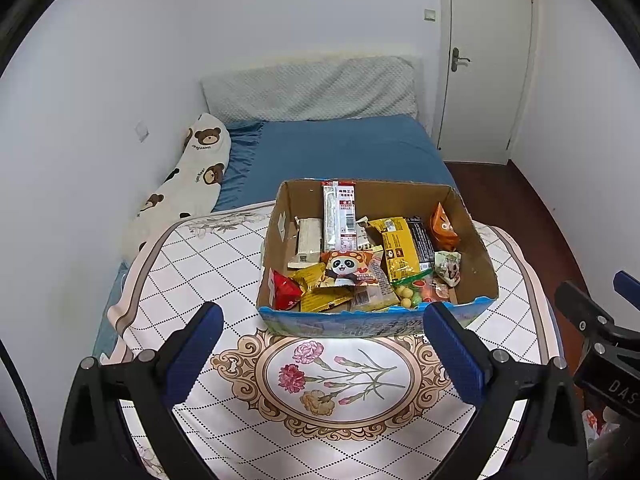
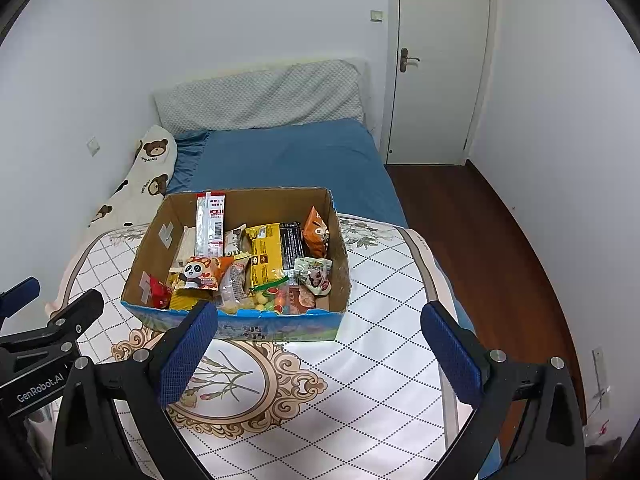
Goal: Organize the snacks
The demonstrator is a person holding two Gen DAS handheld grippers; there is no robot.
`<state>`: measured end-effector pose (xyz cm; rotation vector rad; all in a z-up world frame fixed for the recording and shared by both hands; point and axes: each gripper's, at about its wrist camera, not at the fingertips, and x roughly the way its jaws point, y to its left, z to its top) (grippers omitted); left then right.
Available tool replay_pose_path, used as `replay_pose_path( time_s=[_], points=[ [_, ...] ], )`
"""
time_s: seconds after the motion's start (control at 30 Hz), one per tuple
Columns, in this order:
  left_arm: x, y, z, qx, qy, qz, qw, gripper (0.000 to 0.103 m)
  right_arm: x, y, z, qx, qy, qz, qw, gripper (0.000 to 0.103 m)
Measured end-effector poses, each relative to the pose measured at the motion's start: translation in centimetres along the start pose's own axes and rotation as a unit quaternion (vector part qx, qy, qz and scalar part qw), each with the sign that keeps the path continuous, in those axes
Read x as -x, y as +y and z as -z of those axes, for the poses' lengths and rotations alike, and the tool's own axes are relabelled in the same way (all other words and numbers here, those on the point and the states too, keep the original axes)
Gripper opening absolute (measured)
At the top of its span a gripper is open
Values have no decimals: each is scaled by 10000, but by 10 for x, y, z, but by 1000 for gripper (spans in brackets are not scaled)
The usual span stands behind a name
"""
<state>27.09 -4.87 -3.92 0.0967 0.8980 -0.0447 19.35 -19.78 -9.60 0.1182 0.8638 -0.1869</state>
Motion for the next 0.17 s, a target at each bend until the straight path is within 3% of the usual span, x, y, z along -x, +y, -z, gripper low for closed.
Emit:
replay_pose_path(
  time_s=[0.17],
  points=[
    [3, -1, 3, -18, -47, -18, 10000, 102, 1, 0, 0, -6, -7, 1, 10000, 103]
  ],
)
